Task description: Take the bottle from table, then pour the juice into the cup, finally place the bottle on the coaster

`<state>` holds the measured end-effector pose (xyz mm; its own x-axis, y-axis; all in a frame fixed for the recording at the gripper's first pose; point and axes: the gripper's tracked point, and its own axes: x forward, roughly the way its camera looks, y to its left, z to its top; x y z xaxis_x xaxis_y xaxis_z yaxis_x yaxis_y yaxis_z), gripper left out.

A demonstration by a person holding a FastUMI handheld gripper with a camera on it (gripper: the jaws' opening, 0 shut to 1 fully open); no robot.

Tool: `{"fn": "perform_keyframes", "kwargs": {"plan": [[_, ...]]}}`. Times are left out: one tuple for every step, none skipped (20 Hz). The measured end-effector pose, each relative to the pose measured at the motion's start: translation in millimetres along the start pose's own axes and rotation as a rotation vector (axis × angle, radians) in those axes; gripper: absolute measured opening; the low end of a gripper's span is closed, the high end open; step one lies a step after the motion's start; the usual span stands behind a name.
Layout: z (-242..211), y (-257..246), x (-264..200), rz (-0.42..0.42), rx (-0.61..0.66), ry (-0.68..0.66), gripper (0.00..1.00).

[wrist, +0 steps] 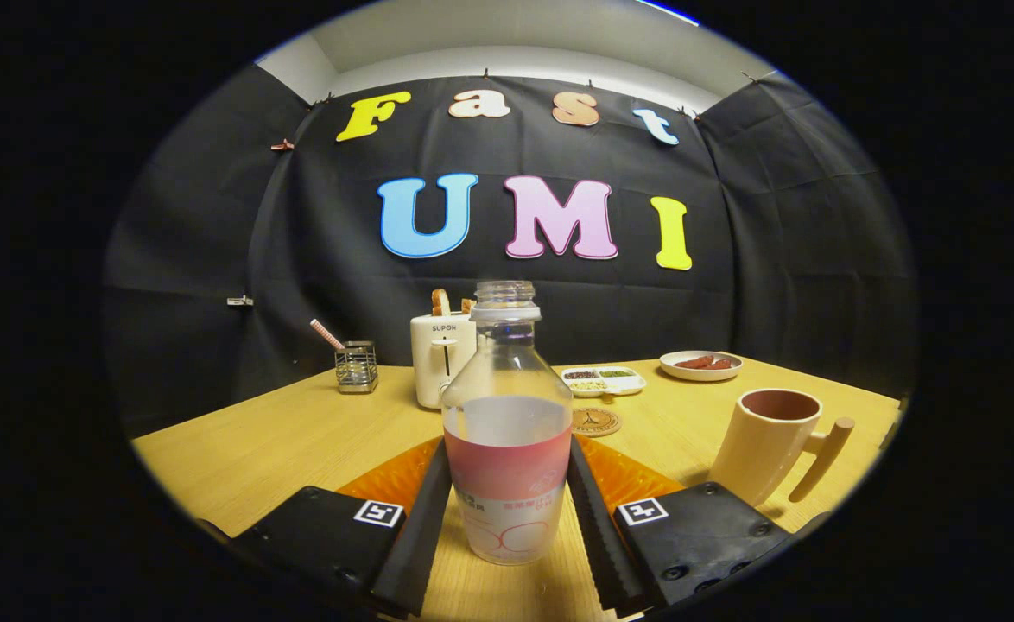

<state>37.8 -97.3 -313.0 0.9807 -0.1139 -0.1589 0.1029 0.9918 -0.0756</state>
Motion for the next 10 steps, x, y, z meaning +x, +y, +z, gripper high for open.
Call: {"fn": "perform_keyframes", "kwargs": {"plan": [[3,-2,1,-0.008,0.007,0.012,0.75],[2,-3,3,-0.014,0.016,0.050,0.74],[5,-1,2,-0.023,0.022,0.076,0.74],[18,0,1,-0.032,0.027,0.073,0.74],[30,-1,1,-0.040,0.039,0.066,0.74],[43,-1,-1,-0.047,0.057,0.067,0.74],[54,1,-1,-0.052,0.075,0.073,0.74],[64,0,-2,-0.058,0.089,0.075,0.74],[74,-1,-3,-0.062,0.103,0.076,0.74],[84,-3,-4,-0.064,0.116,0.075,0.74]]}}
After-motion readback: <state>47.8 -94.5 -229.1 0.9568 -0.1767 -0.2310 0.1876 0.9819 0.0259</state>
